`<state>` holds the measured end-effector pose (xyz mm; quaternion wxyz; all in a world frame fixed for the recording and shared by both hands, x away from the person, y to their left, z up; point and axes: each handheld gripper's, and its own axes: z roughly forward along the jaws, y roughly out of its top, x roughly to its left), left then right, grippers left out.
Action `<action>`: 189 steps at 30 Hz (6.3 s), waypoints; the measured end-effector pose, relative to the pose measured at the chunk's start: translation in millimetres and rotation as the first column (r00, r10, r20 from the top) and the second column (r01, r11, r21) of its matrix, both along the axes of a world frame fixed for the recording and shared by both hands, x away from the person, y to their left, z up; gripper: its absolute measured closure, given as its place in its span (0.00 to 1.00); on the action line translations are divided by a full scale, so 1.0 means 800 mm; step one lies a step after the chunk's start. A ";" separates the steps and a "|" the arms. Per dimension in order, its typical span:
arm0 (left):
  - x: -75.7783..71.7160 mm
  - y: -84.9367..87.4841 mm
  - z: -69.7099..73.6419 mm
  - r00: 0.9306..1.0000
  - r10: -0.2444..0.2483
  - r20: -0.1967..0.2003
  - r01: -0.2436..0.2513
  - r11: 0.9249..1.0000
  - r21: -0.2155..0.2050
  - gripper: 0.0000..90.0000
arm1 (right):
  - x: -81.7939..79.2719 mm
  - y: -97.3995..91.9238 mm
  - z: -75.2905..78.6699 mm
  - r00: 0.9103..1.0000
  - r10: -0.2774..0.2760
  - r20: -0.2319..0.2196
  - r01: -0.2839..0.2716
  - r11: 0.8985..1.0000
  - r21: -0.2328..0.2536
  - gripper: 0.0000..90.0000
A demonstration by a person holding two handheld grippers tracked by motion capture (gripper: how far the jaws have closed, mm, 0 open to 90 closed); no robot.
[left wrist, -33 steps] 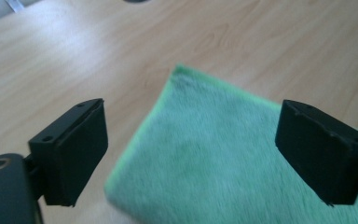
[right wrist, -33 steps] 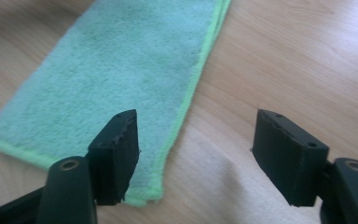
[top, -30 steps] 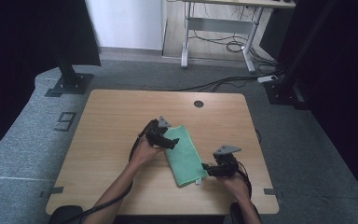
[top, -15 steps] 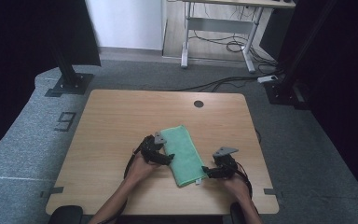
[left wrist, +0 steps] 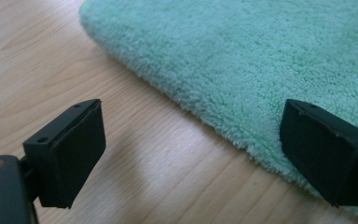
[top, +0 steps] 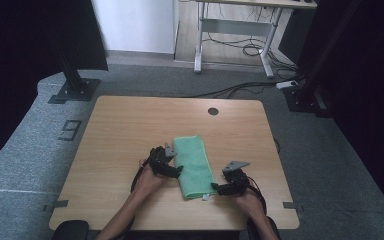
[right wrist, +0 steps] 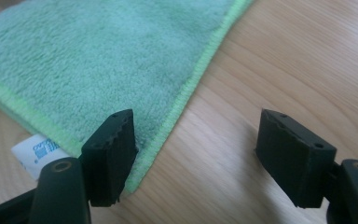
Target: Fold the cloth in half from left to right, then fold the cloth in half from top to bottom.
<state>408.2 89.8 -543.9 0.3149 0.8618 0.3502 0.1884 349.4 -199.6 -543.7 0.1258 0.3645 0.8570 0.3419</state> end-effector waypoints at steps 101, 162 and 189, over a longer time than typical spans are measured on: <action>-0.077 0.170 -0.006 0.993 0.078 -0.094 -0.084 0.995 -0.061 0.00 | 0.016 -0.015 -0.016 0.995 -0.081 0.055 0.080 0.997 0.017 0.00; 0.030 0.077 -0.004 0.995 0.086 -0.040 -0.088 0.995 -0.048 0.03 | 0.011 0.096 -0.011 0.996 0.065 0.063 -0.065 0.998 0.001 0.03; -0.023 0.083 -0.006 0.997 0.038 -0.073 -0.044 0.996 -0.077 0.04 | -0.040 0.094 -0.009 0.994 0.105 0.024 -0.105 0.994 -0.002 0.05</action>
